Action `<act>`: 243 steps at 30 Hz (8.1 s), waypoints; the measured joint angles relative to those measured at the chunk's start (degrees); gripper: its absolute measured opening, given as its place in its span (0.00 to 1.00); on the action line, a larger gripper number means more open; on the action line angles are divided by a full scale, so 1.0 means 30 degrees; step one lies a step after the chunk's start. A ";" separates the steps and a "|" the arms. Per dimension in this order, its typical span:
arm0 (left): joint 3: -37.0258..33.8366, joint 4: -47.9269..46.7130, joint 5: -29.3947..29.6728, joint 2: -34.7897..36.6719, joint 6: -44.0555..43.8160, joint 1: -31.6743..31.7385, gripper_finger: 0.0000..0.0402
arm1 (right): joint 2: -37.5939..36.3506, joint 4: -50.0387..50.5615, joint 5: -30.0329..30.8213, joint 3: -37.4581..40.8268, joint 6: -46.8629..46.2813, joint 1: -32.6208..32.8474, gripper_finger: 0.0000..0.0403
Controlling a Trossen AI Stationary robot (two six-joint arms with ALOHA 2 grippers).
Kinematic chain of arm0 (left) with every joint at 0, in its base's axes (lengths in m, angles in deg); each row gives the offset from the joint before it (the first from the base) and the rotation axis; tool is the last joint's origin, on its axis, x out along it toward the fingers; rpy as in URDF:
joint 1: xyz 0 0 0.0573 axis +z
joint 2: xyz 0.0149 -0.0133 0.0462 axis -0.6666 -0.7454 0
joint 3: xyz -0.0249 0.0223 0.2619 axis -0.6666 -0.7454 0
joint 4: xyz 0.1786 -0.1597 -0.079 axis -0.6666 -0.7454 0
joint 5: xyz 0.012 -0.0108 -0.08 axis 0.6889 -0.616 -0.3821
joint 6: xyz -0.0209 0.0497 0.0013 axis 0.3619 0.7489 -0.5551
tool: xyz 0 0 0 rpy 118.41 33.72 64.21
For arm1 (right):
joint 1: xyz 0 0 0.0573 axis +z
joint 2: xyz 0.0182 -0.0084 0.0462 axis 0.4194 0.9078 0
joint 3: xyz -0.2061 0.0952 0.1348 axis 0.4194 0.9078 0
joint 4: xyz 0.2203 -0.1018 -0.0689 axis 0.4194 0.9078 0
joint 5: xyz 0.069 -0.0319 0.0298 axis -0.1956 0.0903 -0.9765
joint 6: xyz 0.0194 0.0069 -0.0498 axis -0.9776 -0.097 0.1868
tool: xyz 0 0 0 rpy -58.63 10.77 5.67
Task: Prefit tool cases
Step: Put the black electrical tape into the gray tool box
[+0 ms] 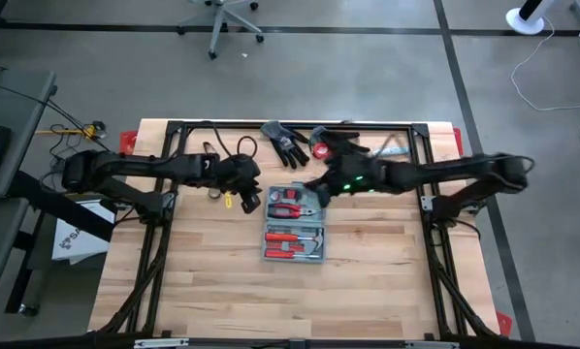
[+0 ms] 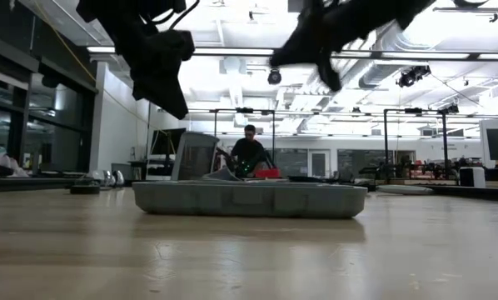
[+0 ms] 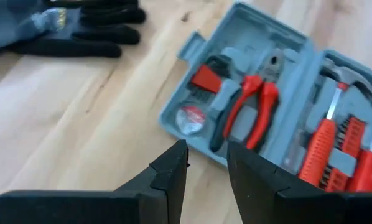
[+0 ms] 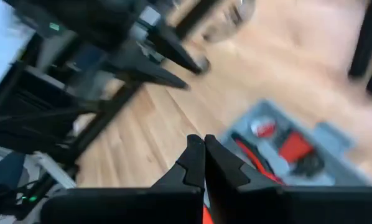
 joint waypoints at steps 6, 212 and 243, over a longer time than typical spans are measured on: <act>0.0007 -0.1769 -0.0024 0.0007 -0.2777 0.0999 0.26 | -0.4651 0.3470 0.0699 0.0000 0.1442 -0.0252 0.00; 0.0743 0.1806 -0.3307 -0.6863 -0.1942 0.1770 0.31 | 1.1932 -0.0093 -0.5239 -0.6096 0.3752 -0.2337 0.00; -0.1115 0.5824 -0.3513 -0.6810 -0.0877 0.2266 0.31 | 1.1769 0.1987 -0.5205 -0.6470 0.5333 -0.2833 0.00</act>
